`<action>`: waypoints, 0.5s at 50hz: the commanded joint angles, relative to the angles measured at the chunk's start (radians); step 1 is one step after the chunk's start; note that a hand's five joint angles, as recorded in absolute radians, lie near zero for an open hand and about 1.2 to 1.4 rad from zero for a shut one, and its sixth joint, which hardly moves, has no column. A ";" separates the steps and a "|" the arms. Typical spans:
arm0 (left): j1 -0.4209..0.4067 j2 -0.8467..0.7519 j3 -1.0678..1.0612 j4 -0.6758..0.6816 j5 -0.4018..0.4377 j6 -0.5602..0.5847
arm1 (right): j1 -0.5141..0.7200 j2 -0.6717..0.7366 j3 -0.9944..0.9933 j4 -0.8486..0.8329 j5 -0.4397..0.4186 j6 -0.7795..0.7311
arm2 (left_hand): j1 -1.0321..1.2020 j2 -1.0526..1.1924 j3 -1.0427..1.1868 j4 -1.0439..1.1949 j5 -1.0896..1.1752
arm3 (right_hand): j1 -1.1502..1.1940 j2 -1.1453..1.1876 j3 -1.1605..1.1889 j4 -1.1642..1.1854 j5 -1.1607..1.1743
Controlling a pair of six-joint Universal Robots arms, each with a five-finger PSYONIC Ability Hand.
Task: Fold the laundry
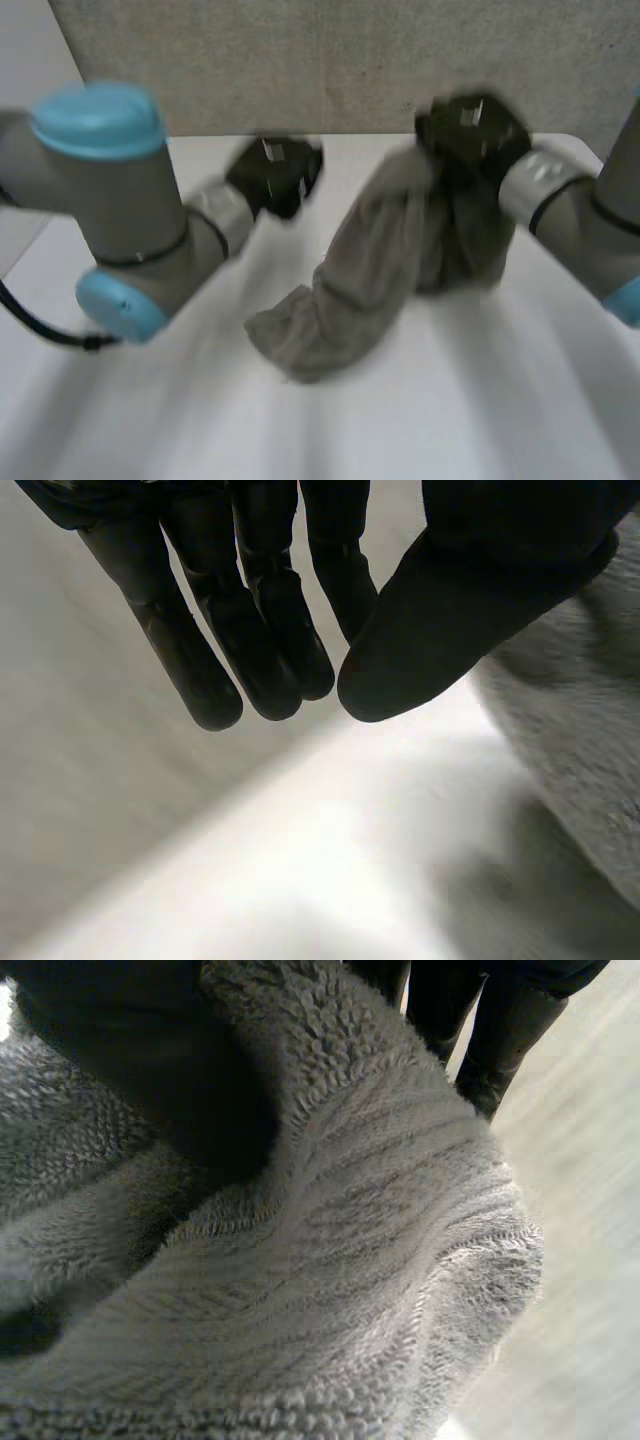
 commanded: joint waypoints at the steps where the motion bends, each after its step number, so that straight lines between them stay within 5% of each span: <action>1: 0.003 0.149 0.051 0.213 -0.311 -0.072 | 0.071 -0.088 0.046 -0.398 0.131 -0.006 | 0.243 0.199 0.201 0.200 0.215 | 0.449 0.226 0.226 0.212 0.272; 7: 0.002 0.246 -0.187 0.276 -0.278 -0.074 | 0.077 -0.096 0.145 -0.413 0.091 -0.008 | 0.243 0.199 0.201 0.200 0.215 | 0.449 0.226 0.226 0.212 0.272; 12: 0.002 0.259 -0.371 0.297 -0.236 -0.074 | 0.094 -0.110 0.219 -0.238 0.028 -0.038 | 0.147 0.103 0.104 0.103 0.119 | 0.449 0.226 0.226 0.212 0.272; 14: 0.012 0.246 -0.449 0.334 -0.213 -0.075 | 0.119 -0.177 0.241 -0.128 -0.021 -0.096 | -0.688 -0.732 -0.731 -0.732 -0.716 | 0.449 0.226 0.226 0.212 0.272; 15: 0.012 0.246 -0.449 0.334 -0.213 -0.075 | 0.119 -0.177 0.241 -0.127 -0.021 -0.097 | -0.693 -0.737 -0.735 -0.736 -0.721 | 0.449 0.226 0.226 0.212 0.272; 16: 0.017 0.233 -0.469 0.359 -0.198 -0.075 | 0.131 -0.212 0.239 -0.099 -0.047 -0.124 | -0.928 -0.972 -0.971 -0.972 -0.956 | 0.449 0.226 0.226 0.212 0.272; 25: 0.081 0.114 -0.480 0.380 -0.030 -0.083 | 0.130 -0.334 0.196 -0.043 -0.085 -0.176 | -0.931 -0.975 -0.973 -0.974 -0.959 | 0.449 0.226 0.226 0.212 0.272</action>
